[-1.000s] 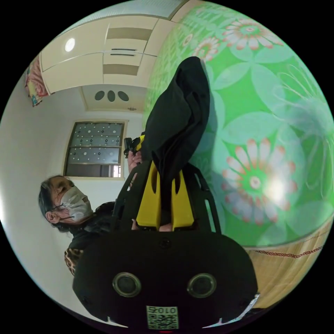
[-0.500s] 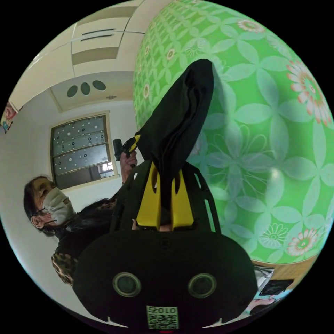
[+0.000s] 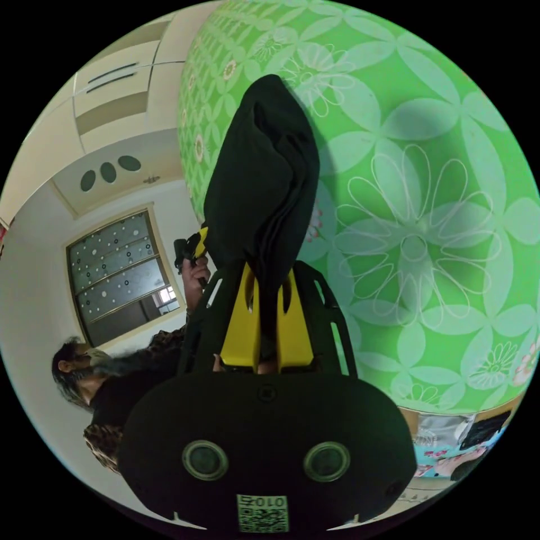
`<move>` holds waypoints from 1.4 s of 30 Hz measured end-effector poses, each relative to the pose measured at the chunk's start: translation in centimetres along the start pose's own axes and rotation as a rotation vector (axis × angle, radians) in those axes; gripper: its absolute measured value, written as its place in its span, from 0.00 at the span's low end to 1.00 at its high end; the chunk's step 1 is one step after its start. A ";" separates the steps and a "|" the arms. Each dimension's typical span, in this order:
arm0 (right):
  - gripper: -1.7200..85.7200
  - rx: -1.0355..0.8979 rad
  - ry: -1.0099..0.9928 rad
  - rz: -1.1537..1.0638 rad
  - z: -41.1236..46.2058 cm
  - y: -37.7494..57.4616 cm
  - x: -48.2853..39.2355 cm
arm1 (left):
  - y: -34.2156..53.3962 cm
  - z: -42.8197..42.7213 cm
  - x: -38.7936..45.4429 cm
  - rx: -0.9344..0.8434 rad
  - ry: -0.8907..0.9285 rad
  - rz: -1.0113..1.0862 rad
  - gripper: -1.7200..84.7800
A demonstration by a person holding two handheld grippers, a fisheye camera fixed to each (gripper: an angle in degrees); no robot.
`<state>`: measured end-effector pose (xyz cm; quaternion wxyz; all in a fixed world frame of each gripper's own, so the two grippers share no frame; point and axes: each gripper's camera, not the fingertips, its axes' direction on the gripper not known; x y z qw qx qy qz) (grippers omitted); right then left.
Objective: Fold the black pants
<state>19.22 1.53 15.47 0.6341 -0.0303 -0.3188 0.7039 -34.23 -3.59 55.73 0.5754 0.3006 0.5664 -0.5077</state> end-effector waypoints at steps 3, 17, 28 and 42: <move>0.09 -0.016 -0.026 0.003 1.4 -2.4 2.4 | -0.2 -0.3 0.3 0.007 0.017 -0.010 0.03; 0.09 -0.135 -0.151 -0.051 9.5 -18.3 12.6 | 3.5 -3.4 0.2 0.173 -0.047 -0.123 0.03; 0.09 -0.044 -0.051 -0.010 22.0 -28.0 15.9 | 3.8 -9.6 -5.4 0.181 0.099 -0.078 0.02; 0.09 -0.253 0.085 -0.165 55.2 -44.0 8.8 | 9.5 -32.4 -22.8 0.354 0.126 -0.162 0.02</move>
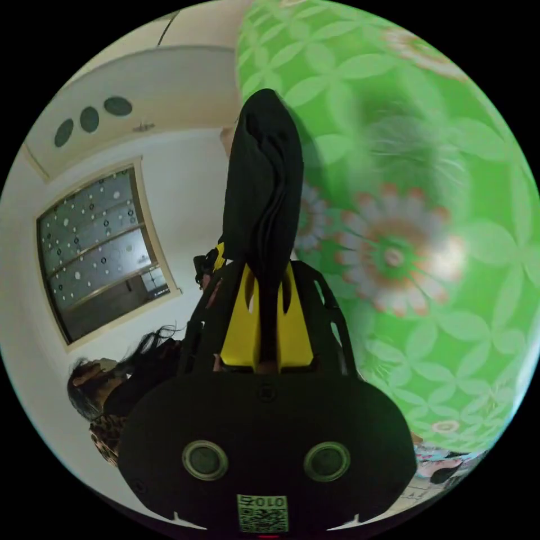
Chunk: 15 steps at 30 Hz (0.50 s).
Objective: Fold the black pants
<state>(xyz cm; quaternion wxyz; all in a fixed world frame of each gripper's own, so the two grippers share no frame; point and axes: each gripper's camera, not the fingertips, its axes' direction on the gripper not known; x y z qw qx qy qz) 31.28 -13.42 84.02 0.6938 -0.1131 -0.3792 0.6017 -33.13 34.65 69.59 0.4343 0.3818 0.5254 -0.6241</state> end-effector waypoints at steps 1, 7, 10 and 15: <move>0.09 -0.057 0.004 -0.031 3.1 -3.1 -0.4 | 0.5 -2.3 -1.7 0.040 -0.004 -0.024 0.02; 0.09 -0.375 0.012 -0.214 20.1 -18.3 -2.2 | 7.6 -13.5 -7.6 0.326 -0.026 -0.182 0.02; 0.09 -0.544 0.020 -0.308 29.5 -24.0 -4.2 | 13.6 -18.3 -8.8 0.492 -0.046 -0.265 0.02; 0.09 -0.795 0.110 -0.484 44.7 -29.3 -8.6 | 23.4 -23.2 -11.3 0.773 -0.060 -0.360 0.03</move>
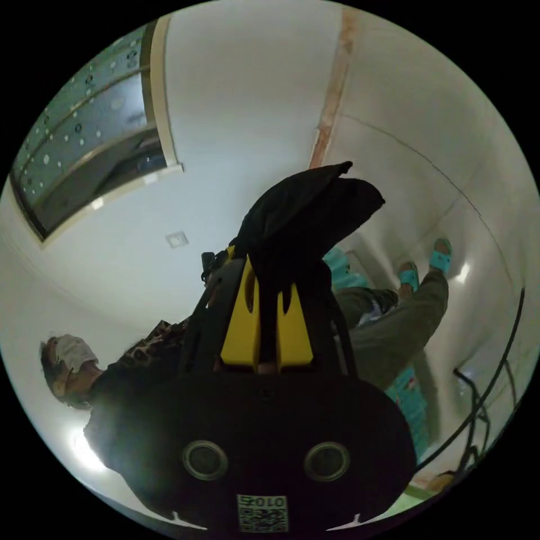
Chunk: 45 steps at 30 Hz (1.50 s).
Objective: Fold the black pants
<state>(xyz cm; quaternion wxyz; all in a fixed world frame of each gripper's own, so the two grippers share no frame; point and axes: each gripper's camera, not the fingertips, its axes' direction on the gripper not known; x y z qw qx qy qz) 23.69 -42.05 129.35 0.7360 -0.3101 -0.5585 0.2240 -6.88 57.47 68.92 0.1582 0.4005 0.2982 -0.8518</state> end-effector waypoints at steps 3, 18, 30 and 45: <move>0.09 -0.118 0.048 -0.067 5.3 -7.8 -0.7 | 2.6 -4.5 -3.8 0.143 0.022 -0.056 0.03; 0.09 -0.435 0.255 -0.134 33.9 -31.3 0.5 | 7.0 -16.2 -27.4 0.444 0.191 -0.228 0.02; 0.09 -0.761 0.123 -0.245 50.0 -53.4 1.8 | 10.4 -20.5 -32.3 0.730 0.076 -0.365 0.03; 0.09 -1.208 0.168 -0.693 77.7 -57.5 -14.5 | 32.6 -20.3 -40.2 1.281 0.143 -0.418 0.03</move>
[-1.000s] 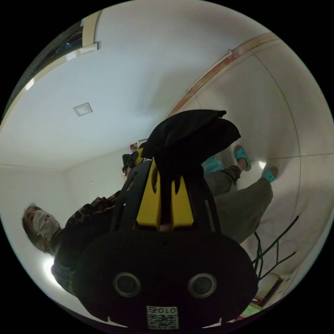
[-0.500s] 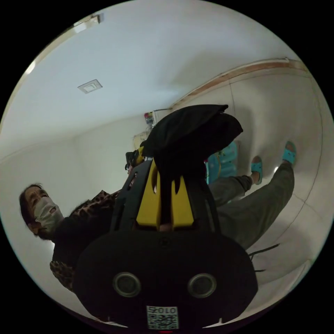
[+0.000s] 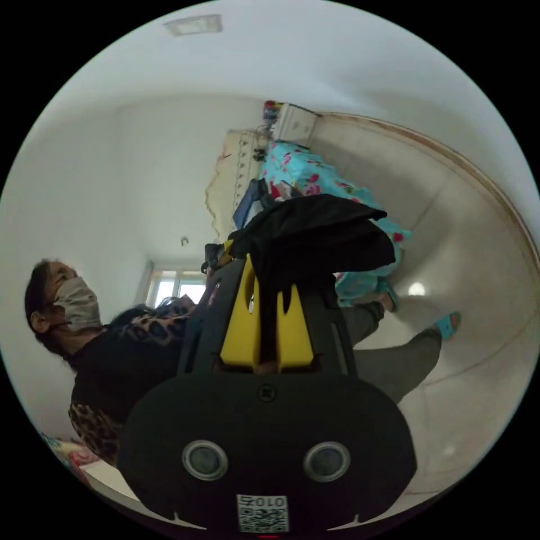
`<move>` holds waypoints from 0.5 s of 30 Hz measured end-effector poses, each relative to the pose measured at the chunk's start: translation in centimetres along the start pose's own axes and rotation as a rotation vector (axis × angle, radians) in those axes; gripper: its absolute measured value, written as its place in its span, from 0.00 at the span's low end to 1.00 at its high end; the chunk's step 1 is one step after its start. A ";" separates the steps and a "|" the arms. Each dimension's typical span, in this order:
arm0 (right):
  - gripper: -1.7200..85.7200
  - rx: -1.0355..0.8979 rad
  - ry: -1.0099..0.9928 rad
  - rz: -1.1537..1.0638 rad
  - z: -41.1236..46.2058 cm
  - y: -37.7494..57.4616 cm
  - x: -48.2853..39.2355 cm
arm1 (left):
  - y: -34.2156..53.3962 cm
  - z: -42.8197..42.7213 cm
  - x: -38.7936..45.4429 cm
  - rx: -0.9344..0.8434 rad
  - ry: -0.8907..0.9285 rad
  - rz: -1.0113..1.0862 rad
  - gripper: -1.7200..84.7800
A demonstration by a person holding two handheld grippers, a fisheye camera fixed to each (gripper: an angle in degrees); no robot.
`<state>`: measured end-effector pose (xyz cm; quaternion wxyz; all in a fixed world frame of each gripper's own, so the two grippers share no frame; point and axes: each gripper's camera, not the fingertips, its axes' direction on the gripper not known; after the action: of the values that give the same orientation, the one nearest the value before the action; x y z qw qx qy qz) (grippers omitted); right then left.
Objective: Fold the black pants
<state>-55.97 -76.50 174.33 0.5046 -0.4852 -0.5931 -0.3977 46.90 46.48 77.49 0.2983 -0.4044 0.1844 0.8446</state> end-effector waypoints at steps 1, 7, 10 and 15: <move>0.09 -0.027 -0.017 -0.058 1.3 -3.3 -1.8 | -0.2 -3.7 -0.4 0.061 0.018 0.035 0.03; 0.09 -0.223 -0.119 -0.257 11.3 -19.2 -9.7 | 1.5 -23.5 -4.1 0.408 0.054 0.165 0.03; 0.09 -0.332 -0.088 -0.312 17.2 -25.9 -12.3 | 2.2 -30.8 -6.7 0.541 0.008 0.180 0.03; 0.09 -0.507 -0.061 -0.267 26.2 -34.8 -12.5 | 0.1 -36.7 -14.5 0.578 -0.073 0.063 0.03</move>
<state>-95.32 -60.95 158.06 0.2923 -0.5252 -0.5481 -0.5816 75.03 20.97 66.83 0.3813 -0.2662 0.4189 0.7799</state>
